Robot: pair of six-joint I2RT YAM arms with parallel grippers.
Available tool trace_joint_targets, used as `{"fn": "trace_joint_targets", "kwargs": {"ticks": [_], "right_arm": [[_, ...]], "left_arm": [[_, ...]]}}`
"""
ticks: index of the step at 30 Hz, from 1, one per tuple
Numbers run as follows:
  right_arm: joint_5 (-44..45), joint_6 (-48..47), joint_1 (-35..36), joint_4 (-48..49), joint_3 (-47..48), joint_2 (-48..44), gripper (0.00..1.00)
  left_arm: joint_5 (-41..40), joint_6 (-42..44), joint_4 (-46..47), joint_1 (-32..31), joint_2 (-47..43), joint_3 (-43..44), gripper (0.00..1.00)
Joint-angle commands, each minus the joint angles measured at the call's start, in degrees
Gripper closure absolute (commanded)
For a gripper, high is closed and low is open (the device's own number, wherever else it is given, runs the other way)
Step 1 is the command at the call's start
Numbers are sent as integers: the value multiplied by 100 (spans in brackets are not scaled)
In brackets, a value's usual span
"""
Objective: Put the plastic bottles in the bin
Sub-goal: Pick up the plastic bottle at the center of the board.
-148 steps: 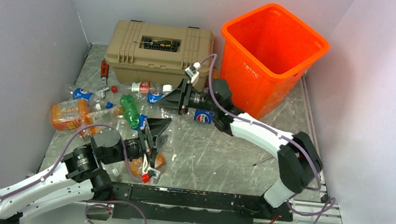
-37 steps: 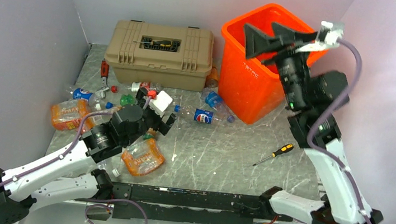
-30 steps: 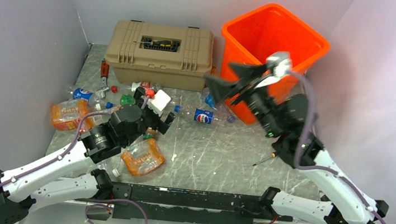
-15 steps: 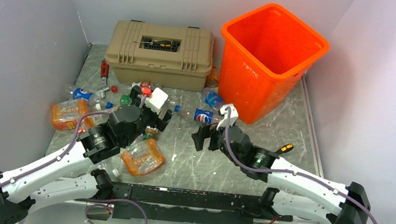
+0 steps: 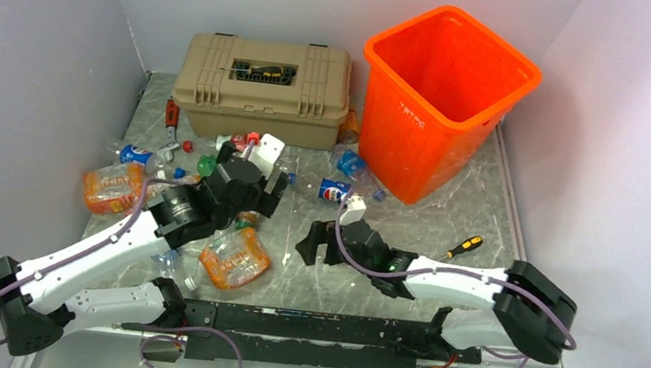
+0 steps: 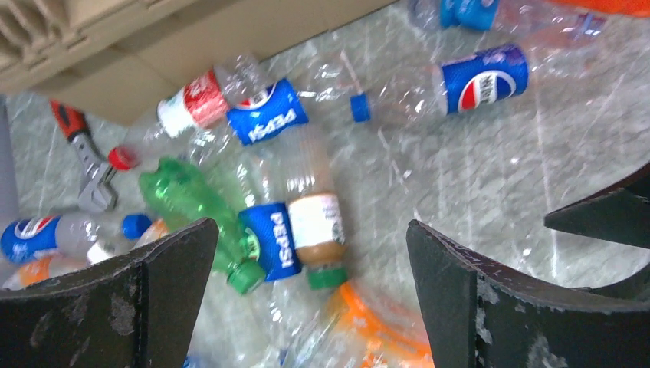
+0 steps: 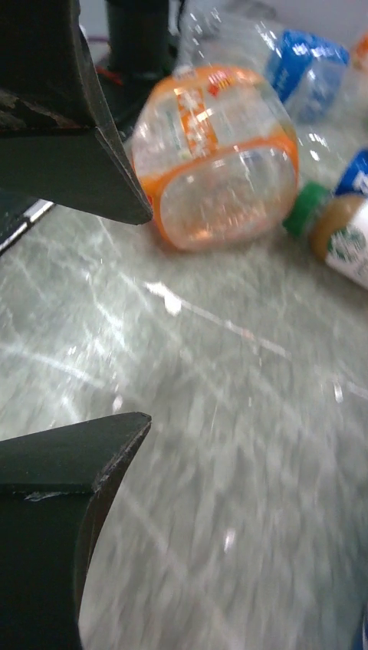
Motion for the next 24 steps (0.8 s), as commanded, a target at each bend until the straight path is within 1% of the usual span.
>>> {"fn": "trace_joint_targets", "kwargs": {"ticks": [1, 3, 6, 8, 10, 12, 17, 20, 24], "right_arm": [[-1554, -41, 97, 1818, 213, 794, 3], [-1916, -164, 196, 2096, 467, 1242, 4], [-2122, -326, 310, 2247, 938, 1885, 7], [-2085, -423, 335, 2226, 1205, 2130, 8], [-1977, -540, 344, 2094, 1421, 2284, 9], [-1793, -701, 345, 1864, 1655, 2426, 9], [-1720, -1084, 344, 1350, 2343, 2967, 12], [-1711, -1133, 345, 1100, 2662, 3310, 16], [-1678, -1088, 345, 1052, 2738, 3555, 26]], "left_arm": [[-571, -488, -908, 20, -612, 149, 1], [-730, -98, -768, 30, -940, 135, 1], [-908, 368, -27, 33, -1452, -239, 1], [-968, 283, 212, 50, -1720, -601, 1], [-721, 217, 352, 128, -1897, -813, 2], [-493, 37, 53, 244, -1886, -716, 3], [-515, -84, -229, 262, -1729, -621, 4], [-363, -76, -208, 273, -1722, -617, 4], [-297, -62, -212, 282, -1714, -618, 5]]}}
